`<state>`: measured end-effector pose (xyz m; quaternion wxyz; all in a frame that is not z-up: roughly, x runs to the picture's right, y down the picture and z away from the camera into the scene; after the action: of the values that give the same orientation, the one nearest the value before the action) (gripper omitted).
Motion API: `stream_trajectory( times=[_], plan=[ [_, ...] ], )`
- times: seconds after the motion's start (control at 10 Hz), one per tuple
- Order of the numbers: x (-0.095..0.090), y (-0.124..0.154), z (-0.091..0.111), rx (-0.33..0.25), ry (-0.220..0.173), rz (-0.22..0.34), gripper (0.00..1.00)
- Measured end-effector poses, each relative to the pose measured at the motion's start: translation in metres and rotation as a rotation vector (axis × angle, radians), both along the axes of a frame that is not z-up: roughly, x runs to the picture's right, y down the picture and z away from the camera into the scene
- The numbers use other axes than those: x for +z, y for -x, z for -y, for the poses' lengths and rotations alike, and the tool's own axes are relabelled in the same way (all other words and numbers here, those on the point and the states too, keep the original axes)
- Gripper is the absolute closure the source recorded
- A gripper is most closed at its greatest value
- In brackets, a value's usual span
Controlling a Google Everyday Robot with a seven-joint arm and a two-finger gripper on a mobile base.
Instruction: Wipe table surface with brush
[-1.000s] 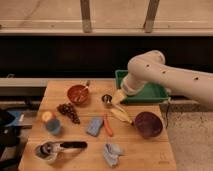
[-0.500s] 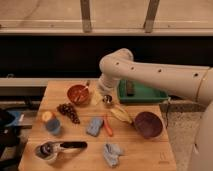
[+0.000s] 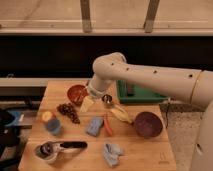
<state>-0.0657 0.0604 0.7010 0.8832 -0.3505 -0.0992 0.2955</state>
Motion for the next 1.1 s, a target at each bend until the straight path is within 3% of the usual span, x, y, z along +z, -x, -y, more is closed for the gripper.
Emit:
stream_trajectory(
  times=[0.3,0.6,1.1],
  plan=[
    [0.002,0.001,-0.003,-0.019,0.013,-0.005,0.2],
    [0.01,0.029,-0.041,-0.088,0.062,0.0,0.2],
    [0.006,0.048,-0.075,-0.094,0.115,0.024,0.2]
  ],
)
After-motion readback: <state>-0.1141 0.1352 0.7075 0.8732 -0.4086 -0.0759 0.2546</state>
